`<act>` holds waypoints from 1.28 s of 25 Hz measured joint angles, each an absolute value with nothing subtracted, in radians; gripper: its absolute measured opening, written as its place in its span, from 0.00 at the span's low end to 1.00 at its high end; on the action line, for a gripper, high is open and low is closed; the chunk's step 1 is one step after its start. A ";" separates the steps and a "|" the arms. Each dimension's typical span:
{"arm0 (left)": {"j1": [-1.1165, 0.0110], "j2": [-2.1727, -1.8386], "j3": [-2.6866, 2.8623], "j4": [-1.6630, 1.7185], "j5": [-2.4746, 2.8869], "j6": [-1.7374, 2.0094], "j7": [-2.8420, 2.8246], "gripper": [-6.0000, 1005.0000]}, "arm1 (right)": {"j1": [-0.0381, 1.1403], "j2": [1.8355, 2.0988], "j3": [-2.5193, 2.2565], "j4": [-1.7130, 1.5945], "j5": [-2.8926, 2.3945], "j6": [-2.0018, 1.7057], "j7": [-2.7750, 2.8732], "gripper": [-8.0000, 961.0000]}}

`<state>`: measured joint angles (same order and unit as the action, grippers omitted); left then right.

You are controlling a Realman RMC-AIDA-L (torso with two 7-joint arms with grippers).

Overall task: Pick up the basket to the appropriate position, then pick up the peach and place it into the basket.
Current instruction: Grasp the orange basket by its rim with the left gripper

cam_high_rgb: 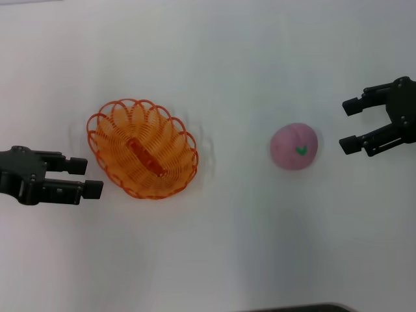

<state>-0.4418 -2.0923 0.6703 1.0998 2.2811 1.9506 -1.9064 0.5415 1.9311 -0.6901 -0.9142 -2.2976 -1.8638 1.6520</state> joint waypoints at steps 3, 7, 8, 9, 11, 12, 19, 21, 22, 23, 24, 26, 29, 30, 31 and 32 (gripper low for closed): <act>-0.442 -2.092 0.670 1.100 2.281 1.951 -1.907 0.75 | 0.542 1.931 -0.693 -0.913 -2.298 -1.864 1.652 0.98; -0.442 -2.092 0.670 1.100 2.281 1.950 -1.907 0.75 | 0.542 1.931 -0.695 -0.913 -2.298 -1.864 1.652 0.98; -0.442 -2.092 0.670 1.100 2.281 1.950 -1.907 0.75 | 0.541 1.931 -0.695 -0.913 -2.298 -1.864 1.652 0.98; -0.442 -2.092 0.670 1.100 2.281 1.949 -1.907 0.75 | 0.542 1.931 -0.695 -0.913 -2.298 -1.864 1.652 0.98; -0.442 -2.092 0.670 1.100 2.281 1.949 -1.907 0.75 | 0.542 1.931 -0.696 -0.913 -2.298 -1.864 1.652 0.98; -0.442 -2.092 0.670 1.100 2.281 1.948 -1.907 0.75 | 0.542 1.932 -0.696 -0.912 -2.298 -1.864 1.652 0.98; -0.467 -2.099 0.653 1.102 2.273 1.900 -1.920 0.75 | 0.541 1.938 -0.699 -0.911 -2.300 -1.853 1.652 0.98; -0.488 -2.107 0.650 1.113 2.276 1.852 -1.953 0.74 | 0.545 1.940 -0.703 -0.911 -2.300 -1.850 1.652 0.98; -0.500 -2.111 0.659 1.125 2.282 1.822 -1.988 0.74 | 0.547 1.942 -0.705 -0.911 -2.300 -1.849 1.653 0.98; -0.510 -2.113 0.672 1.139 2.289 1.797 -2.022 0.74 | 0.548 1.943 -0.708 -0.911 -2.301 -1.849 1.655 0.98; -0.518 -2.113 0.695 1.161 2.301 1.770 -2.068 0.74 | 0.548 1.945 -0.709 -0.911 -2.304 -1.849 1.657 0.98; -0.533 -2.111 0.739 1.197 2.328 1.731 -2.143 0.74 | 0.550 1.950 -0.710 -0.915 -2.309 -1.849 1.659 0.97; -0.575 -2.105 0.810 1.237 2.379 1.691 -2.241 0.74 | 0.552 1.956 -0.711 -0.919 -2.312 -1.849 1.659 0.97; -0.618 -2.105 0.858 1.247 2.427 1.667 -2.288 0.74 | 0.554 1.958 -0.710 -0.919 -2.312 -1.847 1.659 0.97; -0.637 -2.105 0.876 1.248 2.446 1.657 -2.303 0.74 | 0.556 1.960 -0.711 -0.919 -2.312 -1.844 1.659 0.97; -0.653 -2.106 0.896 1.247 2.478 1.641 -2.316 0.74 | 0.558 1.962 -0.710 -0.919 -2.312 -1.841 1.659 0.97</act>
<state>-0.6526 -2.1057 0.8964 1.2470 2.4776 1.6406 -2.3159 0.5577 1.9617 -0.7104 -0.9188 -2.3119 -1.8411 1.6592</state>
